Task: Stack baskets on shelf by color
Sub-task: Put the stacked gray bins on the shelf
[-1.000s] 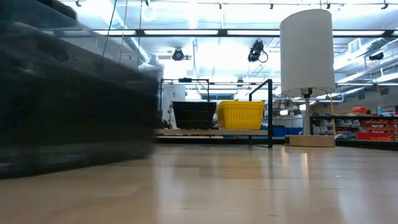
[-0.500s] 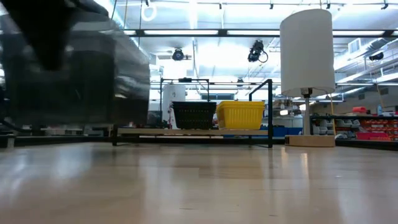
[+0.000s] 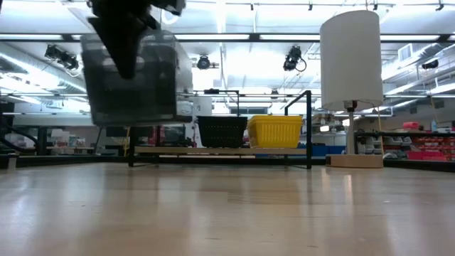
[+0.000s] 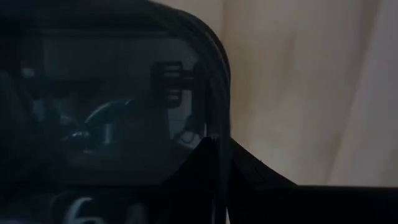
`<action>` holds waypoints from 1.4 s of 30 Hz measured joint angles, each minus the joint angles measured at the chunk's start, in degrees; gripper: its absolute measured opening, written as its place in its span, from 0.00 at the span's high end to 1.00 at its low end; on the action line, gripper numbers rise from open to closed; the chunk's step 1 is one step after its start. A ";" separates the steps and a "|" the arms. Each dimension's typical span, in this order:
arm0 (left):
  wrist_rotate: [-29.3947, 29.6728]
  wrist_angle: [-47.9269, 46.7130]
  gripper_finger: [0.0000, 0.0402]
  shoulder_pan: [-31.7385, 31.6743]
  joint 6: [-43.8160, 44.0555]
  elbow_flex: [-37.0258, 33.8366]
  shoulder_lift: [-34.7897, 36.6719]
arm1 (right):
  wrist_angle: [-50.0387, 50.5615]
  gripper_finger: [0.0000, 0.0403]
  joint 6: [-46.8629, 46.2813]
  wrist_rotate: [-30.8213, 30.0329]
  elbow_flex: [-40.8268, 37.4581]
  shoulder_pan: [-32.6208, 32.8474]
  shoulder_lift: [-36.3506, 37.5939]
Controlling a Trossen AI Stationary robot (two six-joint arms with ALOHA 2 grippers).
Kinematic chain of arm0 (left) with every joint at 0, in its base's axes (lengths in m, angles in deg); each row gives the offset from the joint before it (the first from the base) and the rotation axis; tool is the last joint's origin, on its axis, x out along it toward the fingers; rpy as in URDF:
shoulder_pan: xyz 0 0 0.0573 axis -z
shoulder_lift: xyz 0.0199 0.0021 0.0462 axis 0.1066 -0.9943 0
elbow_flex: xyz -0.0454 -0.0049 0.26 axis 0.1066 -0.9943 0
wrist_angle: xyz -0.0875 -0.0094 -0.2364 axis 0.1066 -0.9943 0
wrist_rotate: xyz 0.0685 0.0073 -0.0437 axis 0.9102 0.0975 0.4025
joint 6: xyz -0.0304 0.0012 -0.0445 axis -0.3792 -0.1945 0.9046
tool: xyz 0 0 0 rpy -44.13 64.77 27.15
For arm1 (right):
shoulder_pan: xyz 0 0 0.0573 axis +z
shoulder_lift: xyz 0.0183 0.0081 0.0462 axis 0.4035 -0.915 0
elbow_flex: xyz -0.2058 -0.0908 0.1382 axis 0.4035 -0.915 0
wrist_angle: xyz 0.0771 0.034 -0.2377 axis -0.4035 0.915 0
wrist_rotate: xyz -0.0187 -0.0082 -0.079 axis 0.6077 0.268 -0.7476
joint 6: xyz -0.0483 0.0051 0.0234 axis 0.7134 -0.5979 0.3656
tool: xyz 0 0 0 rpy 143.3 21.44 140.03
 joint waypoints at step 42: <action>-1.66 3.10 0.95 -26.50 -22.16 0.00 -0.02 | 0.20 0.68 0.20 0.02 0.00 0.02 0.00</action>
